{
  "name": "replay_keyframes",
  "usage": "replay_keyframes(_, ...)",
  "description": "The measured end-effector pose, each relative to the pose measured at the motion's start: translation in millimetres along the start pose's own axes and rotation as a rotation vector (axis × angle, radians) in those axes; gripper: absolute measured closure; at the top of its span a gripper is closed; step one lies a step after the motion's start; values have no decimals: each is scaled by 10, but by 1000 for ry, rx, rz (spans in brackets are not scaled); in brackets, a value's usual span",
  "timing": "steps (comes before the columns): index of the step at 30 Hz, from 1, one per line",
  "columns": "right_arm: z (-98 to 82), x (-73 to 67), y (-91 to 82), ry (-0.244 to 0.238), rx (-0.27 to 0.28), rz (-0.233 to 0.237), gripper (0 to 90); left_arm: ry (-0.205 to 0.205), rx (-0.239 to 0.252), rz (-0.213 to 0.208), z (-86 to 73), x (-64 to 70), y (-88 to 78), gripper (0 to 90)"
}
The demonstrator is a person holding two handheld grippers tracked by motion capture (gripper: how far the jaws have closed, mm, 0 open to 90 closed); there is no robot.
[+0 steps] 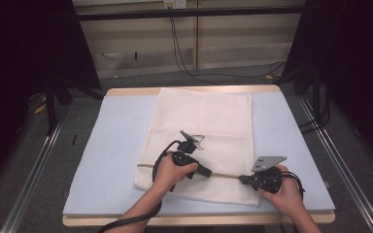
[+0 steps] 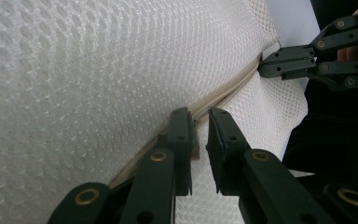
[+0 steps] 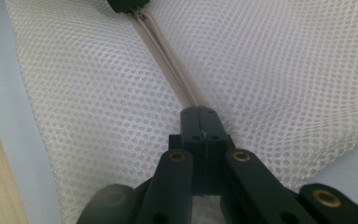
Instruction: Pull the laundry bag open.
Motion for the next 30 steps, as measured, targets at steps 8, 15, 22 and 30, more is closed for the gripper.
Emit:
replay_keyframes(8, 1, 6, 1, 1, 0, -3, 900, 119, -10, 63, -5, -5, -13, 804)
replay_keyframes(15, -1, 8, 1, 3, 2, -5, 900, 101, -35, 109, 0, 2, -12, 871)
replay_keyframes(22, -4, 16, 1, 18, 3, 4, 900, 22, -19, 54, 12, 19, -82, 876)
replay_keyframes(30, -3, 17, 0, 13, -4, 4, 900, -20, 2, 52, 10, 6, -151, 877)
Point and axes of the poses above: each handheld gripper's, and its own axes: y roughly forward along the jaws, z roughly out of its top, x roughly to its right, the point moved 8 cm from there along y, roughly forward along the jaws, and after that the axes turned 4 degrees about z, right-handed, at the moved point
